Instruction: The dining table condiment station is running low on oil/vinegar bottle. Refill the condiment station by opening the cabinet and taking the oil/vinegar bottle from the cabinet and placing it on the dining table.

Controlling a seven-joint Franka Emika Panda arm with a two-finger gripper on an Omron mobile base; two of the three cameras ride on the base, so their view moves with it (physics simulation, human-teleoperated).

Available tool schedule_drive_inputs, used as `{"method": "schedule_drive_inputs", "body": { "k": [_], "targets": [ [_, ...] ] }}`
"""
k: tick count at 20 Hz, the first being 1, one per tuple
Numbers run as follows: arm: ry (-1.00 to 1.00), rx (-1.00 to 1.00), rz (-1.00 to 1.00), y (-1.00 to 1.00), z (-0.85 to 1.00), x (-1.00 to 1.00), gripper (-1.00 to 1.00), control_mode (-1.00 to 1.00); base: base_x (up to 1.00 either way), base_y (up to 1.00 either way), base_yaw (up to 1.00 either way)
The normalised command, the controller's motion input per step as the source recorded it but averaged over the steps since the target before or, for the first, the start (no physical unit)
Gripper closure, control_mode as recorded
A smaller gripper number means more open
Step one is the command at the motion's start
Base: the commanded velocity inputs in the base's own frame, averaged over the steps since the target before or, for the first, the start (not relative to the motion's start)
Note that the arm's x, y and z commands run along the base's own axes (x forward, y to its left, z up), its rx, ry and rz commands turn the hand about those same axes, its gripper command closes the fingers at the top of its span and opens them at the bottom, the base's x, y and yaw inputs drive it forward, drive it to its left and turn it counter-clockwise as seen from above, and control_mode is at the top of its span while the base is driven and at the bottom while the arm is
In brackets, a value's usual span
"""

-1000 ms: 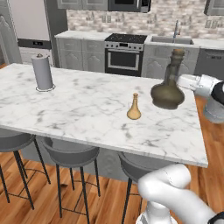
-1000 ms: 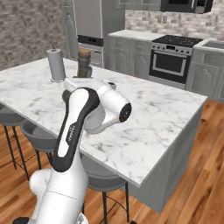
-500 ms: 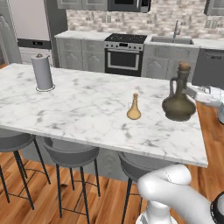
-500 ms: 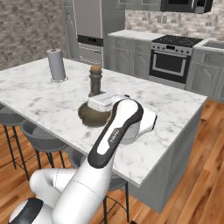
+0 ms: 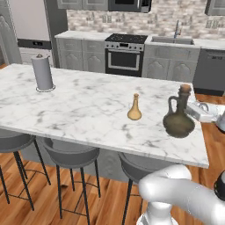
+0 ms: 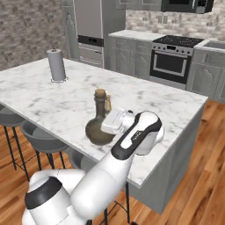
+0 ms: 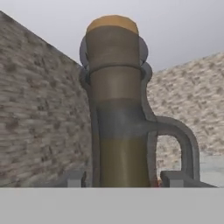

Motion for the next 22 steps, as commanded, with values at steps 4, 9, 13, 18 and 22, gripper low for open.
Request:
{"method": "schedule_drive_inputs", "body": {
  "k": [4,9,13,18,22],
  "targets": [
    [-0.31,0.0,0.22,-0.31,-0.6,0.04,1.0,-1.0,0.0,0.0,0.0],
    [-0.15,0.0,0.19,-0.39,-0.49,0.08,1.0,-1.0,0.0,0.0,0.0],
    [-0.04,-0.07,0.12,-0.39,-0.31,0.15,1.0,-1.0,0.0,0.0,0.0],
    [0.0,-0.01,0.02,-0.09,-0.24,0.45,1.0,-1.0,0.0,0.0,0.0],
    [0.0,0.0,-0.08,0.11,-0.3,0.5,1.0,-1.0,0.0,0.0,0.0]
  ]
}}
